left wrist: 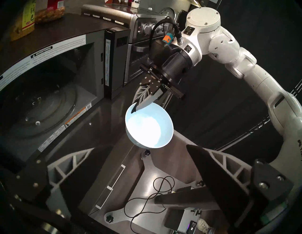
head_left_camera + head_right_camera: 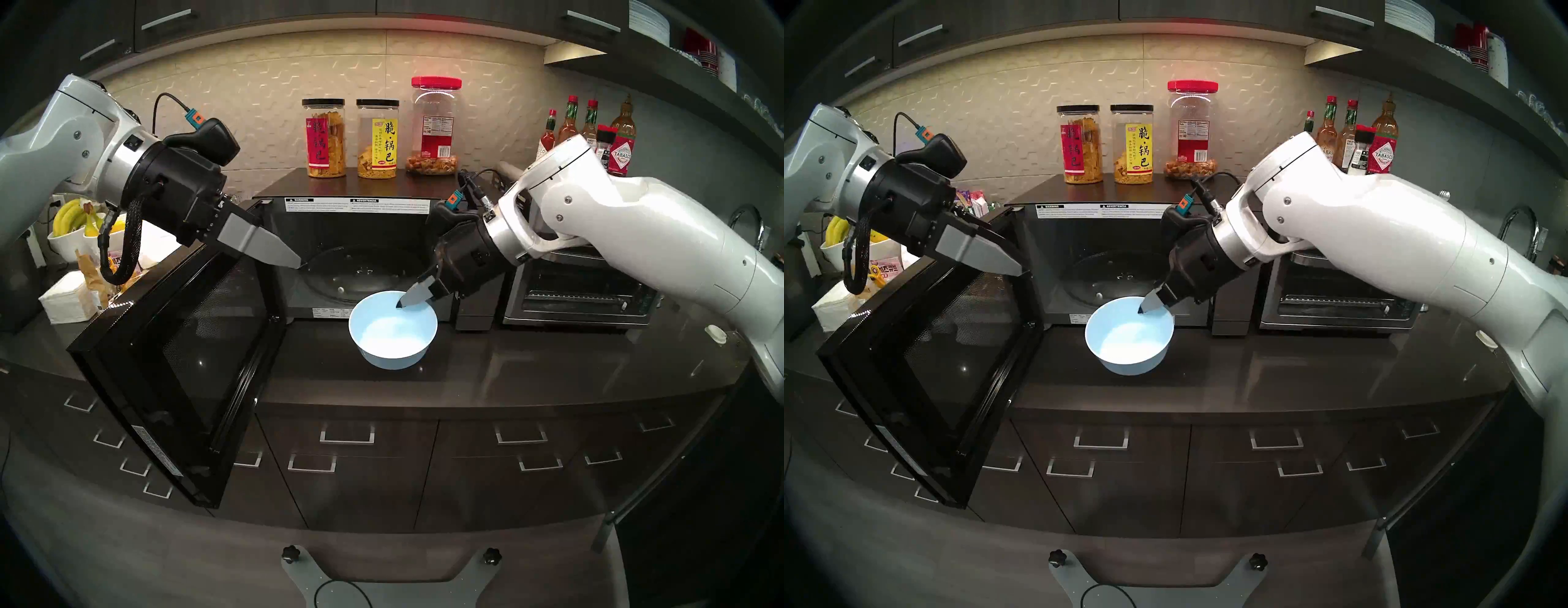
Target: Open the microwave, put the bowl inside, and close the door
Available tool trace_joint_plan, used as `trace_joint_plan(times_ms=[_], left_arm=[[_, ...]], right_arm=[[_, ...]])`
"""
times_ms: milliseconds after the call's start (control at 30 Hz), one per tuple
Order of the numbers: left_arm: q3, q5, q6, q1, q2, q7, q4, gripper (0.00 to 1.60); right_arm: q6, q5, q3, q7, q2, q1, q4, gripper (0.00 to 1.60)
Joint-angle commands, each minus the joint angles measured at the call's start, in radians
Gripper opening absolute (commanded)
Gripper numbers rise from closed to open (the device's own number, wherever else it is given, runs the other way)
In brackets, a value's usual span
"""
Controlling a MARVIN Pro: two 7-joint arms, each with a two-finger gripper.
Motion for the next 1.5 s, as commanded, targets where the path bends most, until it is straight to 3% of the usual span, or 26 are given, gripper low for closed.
trace_joint_plan(times_ms=[0,667,1467], left_arm=[[0.004,-0.015,-0.002,-0.081,0.024,0.049,-0.013,1.6],[0.099,-0.073,-0.002,-0.21,0.078,0.199,-0.086,1.6],[0.24,-0.083,-0.002,-0.362,0.091,0.201,-0.1,1.6]], right_arm=[[-0.004,0.005,0.013,-0.003,0.0,0.01,-0.002,0.0],[-0.003,0.015,0.013,-0.023,-0.005,0.006,-0.011,0.0],[0.0,0.03,0.014,-0.042,-0.017,0.009,-0.012,0.0]])
